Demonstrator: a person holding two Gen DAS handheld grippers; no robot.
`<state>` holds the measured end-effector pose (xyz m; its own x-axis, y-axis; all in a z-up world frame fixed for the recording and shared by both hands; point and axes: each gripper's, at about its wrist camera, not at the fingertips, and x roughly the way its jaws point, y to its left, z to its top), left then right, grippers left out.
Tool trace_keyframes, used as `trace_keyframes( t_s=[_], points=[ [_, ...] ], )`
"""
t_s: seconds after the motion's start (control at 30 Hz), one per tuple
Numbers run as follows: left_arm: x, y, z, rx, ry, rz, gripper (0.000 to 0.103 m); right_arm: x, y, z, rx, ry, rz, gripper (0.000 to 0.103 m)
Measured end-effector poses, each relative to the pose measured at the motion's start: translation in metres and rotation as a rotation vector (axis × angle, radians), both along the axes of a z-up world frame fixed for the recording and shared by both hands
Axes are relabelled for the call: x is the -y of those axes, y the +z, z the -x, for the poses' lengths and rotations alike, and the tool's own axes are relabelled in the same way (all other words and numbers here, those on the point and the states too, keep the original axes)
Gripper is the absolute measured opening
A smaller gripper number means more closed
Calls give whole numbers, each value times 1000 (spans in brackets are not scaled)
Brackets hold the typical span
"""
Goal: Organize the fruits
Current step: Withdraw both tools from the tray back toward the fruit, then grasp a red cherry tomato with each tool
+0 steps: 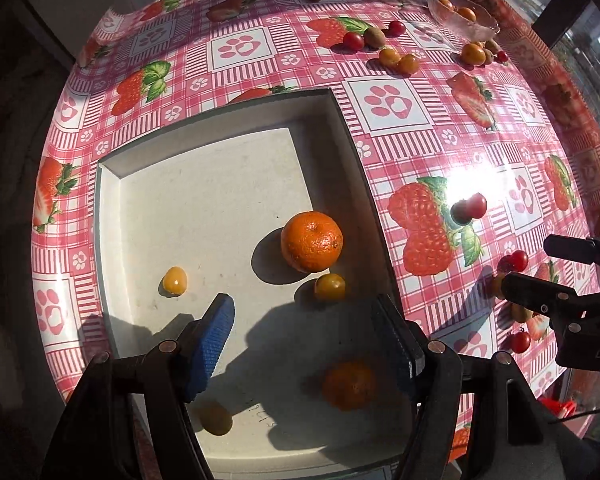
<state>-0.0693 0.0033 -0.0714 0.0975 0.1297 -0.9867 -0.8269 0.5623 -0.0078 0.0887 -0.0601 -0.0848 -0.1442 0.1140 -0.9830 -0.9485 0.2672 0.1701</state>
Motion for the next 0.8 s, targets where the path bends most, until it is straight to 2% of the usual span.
trace_keyframes(
  t_s=[0.23, 0.6, 0.7, 0.8],
  points=[
    [5, 7, -32, 35, -90, 7, 72, 54, -15, -47, 41, -88, 66, 85],
    [11, -19, -87, 11, -161, 60, 72, 94, -29, -60, 63, -45, 80, 85],
    [10, -26, -96, 4, -164, 72, 72, 95, -32, -57, 55, -22, 73, 78],
    [8, -33, -104, -7, -168, 74, 72, 91, -38, -53, 48, -1, 73, 66]
  ],
)
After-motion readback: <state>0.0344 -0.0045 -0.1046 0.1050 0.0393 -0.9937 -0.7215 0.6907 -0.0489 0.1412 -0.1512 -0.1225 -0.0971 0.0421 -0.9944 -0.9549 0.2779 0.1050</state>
